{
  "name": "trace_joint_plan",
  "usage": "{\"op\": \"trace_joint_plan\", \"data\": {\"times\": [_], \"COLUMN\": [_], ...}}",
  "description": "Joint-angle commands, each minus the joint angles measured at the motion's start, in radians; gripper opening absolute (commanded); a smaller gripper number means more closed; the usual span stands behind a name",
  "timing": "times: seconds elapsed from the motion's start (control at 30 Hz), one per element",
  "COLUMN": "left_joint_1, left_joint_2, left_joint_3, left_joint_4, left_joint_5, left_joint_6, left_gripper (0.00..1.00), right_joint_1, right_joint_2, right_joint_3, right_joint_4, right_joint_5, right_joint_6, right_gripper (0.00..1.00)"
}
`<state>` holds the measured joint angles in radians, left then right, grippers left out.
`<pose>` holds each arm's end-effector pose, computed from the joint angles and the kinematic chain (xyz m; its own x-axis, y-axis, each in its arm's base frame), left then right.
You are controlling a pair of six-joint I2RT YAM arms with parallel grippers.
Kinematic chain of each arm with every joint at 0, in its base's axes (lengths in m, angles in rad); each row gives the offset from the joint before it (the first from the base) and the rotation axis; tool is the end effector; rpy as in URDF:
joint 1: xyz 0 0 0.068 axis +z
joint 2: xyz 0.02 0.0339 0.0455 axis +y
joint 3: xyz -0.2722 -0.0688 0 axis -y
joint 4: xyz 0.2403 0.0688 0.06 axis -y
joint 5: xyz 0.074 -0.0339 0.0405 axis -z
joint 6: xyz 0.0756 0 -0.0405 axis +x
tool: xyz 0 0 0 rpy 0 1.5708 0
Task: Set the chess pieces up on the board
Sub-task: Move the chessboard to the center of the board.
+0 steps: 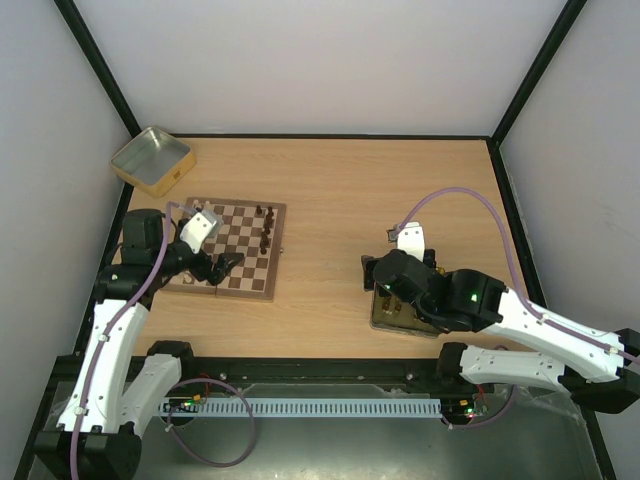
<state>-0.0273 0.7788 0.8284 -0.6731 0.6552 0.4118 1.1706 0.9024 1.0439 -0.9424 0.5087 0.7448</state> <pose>0.1707 -0.0507 0.2983 -0.3283 0.3265 -0.8864 0.7066 0.7076 -0.0011 0.1033 0.1498 0.3199 -0.6614 -0.0439 -0.7488 -0.3047 0.9279 0.2147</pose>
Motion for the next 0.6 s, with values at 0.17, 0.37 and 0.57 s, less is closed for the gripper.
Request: {"op": "trace_joint_plan", "data": {"times": [0.17,0.37,0.57], "left_joint_1": [0.012,0.032,0.24], "left_joint_2": [-0.011,0.075,0.14], "left_joint_3": [0.023,0.128,0.138], "left_joint_4": [0.023,0.061,0.061], "left_joint_5": [-0.085,-0.452,-0.514], "left_joint_6": [-0.033,-0.068,0.03], "left_gripper": [0.99,0.93,0.68], "right_joint_1": [-0.005,-0.005,-0.004], "right_joint_2": [0.026,0.138,0.169], "right_joint_3": [-0.005,0.021,0.004], "right_joint_4": [-0.029,-0.053,0.047], "right_joint_5": [0.039,0.031,-0.043], "right_joint_6": [0.01,0.03,0.028], "right_gripper": [0.98,0.98,0.96]}}
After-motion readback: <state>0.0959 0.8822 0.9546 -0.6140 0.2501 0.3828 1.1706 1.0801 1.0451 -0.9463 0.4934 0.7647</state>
